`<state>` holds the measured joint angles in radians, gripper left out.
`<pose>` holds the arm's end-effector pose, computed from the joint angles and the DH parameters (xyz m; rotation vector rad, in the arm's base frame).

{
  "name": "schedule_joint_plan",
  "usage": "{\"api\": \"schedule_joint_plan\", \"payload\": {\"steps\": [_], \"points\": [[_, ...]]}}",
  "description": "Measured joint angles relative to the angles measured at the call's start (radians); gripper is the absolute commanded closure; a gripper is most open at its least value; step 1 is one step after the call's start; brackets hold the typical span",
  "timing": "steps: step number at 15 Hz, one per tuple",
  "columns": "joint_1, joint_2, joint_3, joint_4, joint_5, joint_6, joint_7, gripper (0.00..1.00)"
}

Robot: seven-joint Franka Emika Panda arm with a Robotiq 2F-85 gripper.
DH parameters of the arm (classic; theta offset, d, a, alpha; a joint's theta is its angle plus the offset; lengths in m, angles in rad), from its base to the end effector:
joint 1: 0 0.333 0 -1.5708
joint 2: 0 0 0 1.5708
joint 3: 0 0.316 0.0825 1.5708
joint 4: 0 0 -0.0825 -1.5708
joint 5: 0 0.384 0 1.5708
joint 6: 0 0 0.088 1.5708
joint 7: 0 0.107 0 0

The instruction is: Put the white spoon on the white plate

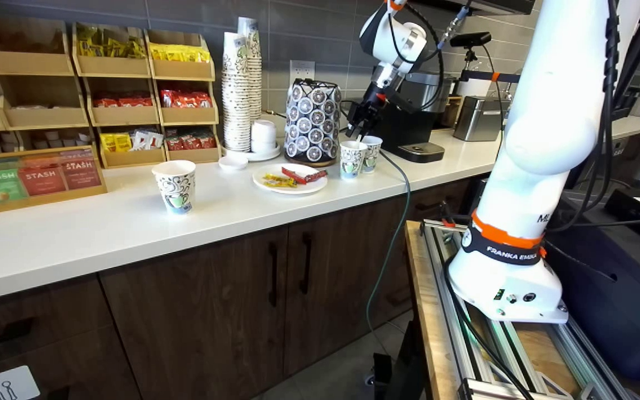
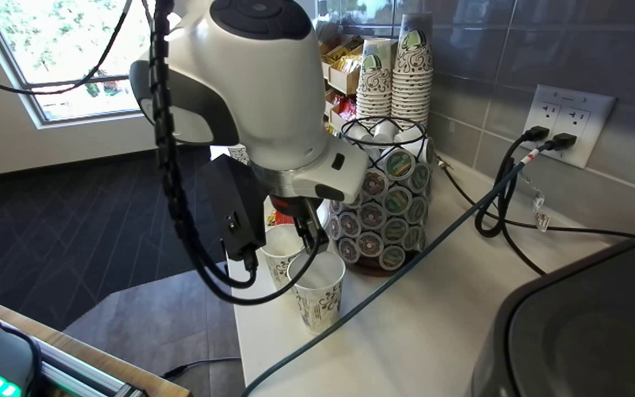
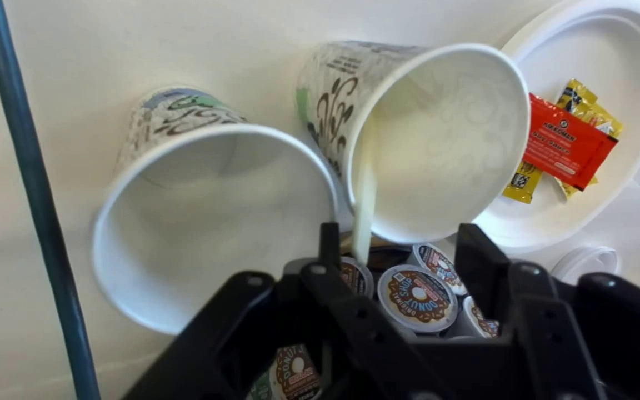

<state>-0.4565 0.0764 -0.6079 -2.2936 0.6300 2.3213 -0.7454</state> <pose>0.2612 -0.4482 0.3220 -2.6351 1.0547 -0.4389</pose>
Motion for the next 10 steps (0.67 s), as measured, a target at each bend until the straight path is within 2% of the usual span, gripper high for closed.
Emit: {"api": "schedule_joint_plan", "payload": {"steps": [1,3,6,7,8,9,10], "points": [[-0.006,0.0,0.005,0.002,-0.001,0.0,0.0,0.38],[-0.015,-0.002,0.012,0.007,-0.005,0.0,0.001,0.4],[-0.025,-0.005,0.017,0.012,-0.024,0.0,0.016,0.5],[-0.028,-0.006,0.018,0.013,-0.029,0.0,0.02,0.47],[-0.031,-0.007,0.02,0.013,-0.036,-0.001,0.025,0.49],[-0.033,-0.008,0.021,0.013,-0.048,-0.001,0.035,0.46],[-0.036,-0.008,0.022,0.013,-0.066,-0.002,0.049,0.49]]}}
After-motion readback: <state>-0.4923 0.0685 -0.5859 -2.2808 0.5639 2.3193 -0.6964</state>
